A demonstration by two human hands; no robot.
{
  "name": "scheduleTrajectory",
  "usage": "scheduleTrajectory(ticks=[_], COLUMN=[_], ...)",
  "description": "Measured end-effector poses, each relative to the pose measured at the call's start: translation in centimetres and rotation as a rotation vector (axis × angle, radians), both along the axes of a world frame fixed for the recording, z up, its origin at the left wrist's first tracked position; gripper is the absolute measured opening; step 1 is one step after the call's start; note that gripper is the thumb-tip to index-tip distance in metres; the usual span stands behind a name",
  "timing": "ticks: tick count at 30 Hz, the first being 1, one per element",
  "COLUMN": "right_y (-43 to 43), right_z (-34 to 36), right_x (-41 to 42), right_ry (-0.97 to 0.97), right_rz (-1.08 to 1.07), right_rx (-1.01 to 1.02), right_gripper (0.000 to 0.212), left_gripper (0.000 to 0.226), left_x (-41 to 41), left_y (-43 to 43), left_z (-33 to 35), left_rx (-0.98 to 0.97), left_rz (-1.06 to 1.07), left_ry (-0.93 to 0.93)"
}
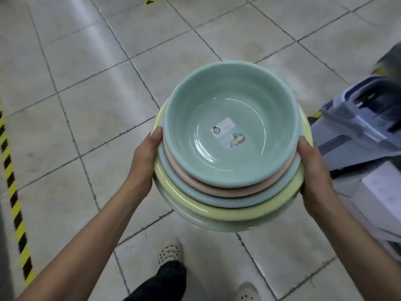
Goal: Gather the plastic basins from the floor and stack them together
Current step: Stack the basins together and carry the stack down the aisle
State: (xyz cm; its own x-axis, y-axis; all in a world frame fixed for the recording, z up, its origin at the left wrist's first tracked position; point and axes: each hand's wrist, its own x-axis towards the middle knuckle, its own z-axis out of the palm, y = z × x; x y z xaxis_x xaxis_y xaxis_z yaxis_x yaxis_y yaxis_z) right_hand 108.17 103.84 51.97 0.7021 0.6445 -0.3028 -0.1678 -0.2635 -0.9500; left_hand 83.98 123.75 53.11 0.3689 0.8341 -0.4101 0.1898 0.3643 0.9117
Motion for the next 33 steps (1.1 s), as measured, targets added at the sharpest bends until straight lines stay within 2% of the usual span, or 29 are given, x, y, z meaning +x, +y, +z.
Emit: scheduleTrajectory(ticks=[8,14,19,27,33], right_y=[5.2,11.0,17.4,29.8,41.3], right_z=[26.3,38.5,43.1,46.1,43.6], right_x=[-6.4,-15.0,-23.2,-35.4,-44.1], right_ry=[-0.003,0.049,0.020,0.014,0.024], right_rz=[0.246,0.430,0.604,0.928,1.168], right_rx=[-0.018,-0.037,-0.015,0.047,-0.038], right_gripper=[0.064,0.062,0.069,0.035,0.047], left_gripper=[0.038,0.034,0.033,0.039,0.039], left_x=[-12.9,-23.5,-31.4,-41.5,-47.0], left_y=[-1.3,-1.3,-0.4,1.6,4.7], left_z=[27.7,40.4,44.9,46.1,44.0], left_rx=[0.038,0.084,0.121,0.118,0.051], left_rz=[0.192,0.328,0.511,0.924,1.182], left_ry=[0.054,0.036,0.050,0.082,0.056])
